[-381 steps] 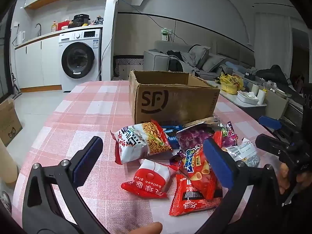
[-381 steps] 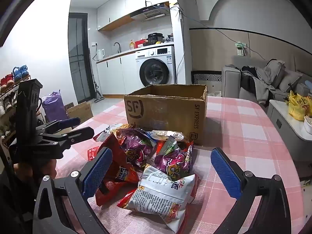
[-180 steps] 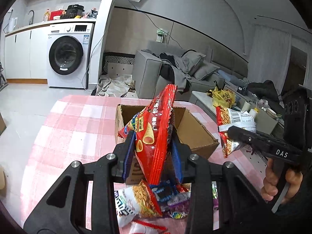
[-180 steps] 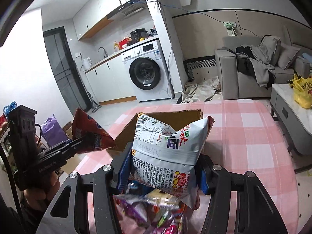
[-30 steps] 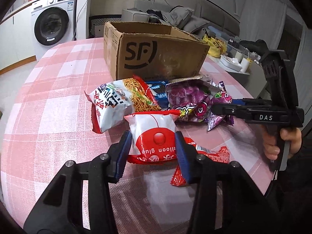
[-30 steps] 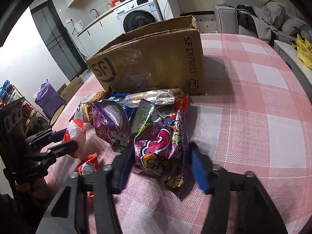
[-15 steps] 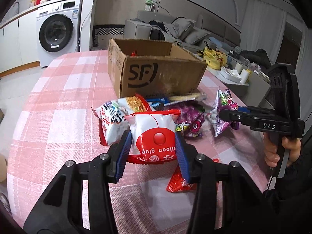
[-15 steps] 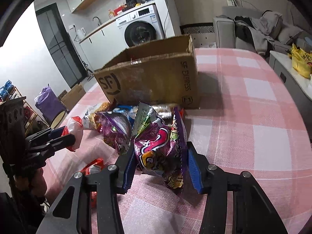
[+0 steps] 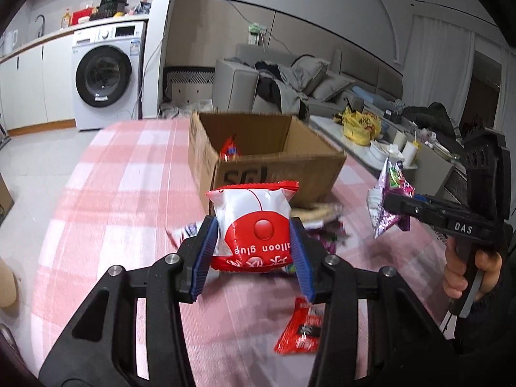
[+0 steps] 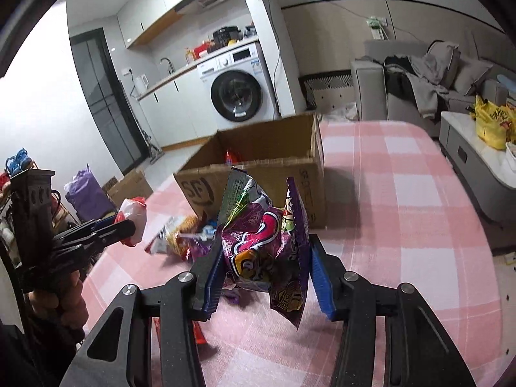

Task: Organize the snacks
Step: 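Carry both held packets over the box and lower them inside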

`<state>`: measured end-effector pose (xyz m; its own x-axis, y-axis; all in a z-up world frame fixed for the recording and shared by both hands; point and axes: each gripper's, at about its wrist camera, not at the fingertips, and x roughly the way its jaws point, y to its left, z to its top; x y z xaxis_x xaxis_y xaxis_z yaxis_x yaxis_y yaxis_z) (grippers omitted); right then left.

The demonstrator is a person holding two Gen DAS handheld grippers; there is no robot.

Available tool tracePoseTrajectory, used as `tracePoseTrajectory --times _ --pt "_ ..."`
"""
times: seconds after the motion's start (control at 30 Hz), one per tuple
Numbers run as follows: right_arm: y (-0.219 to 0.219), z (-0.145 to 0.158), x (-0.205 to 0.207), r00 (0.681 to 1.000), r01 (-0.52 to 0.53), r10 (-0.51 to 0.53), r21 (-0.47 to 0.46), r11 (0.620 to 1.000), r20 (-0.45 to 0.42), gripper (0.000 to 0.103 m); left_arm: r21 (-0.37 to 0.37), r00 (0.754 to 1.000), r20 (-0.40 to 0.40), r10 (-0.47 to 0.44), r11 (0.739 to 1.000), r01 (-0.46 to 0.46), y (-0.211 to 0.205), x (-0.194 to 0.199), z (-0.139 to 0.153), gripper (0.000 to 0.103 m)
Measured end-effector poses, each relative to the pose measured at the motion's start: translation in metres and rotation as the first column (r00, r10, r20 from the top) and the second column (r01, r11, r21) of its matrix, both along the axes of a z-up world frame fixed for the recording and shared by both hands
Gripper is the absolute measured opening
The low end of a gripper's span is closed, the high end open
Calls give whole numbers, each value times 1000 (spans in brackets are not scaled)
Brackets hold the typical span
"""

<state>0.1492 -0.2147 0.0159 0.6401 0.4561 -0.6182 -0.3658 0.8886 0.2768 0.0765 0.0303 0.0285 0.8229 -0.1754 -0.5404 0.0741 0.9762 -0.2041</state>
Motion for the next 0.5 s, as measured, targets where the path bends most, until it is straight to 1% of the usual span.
tracePoseTrajectory --times 0.1,0.33,0.5 --pt "-1 10 2 1000 8 -8 10 1000 16 48 0 1000 15 5 1000 -5 0 9 10 42" --pt "4 29 12 999 5 -5 1 1000 44 48 10 998 53 17 1000 -17 -1 26 33 42" --pt "8 38 27 998 2 -2 5 1000 57 48 17 998 66 23 1000 -24 -2 40 46 42"
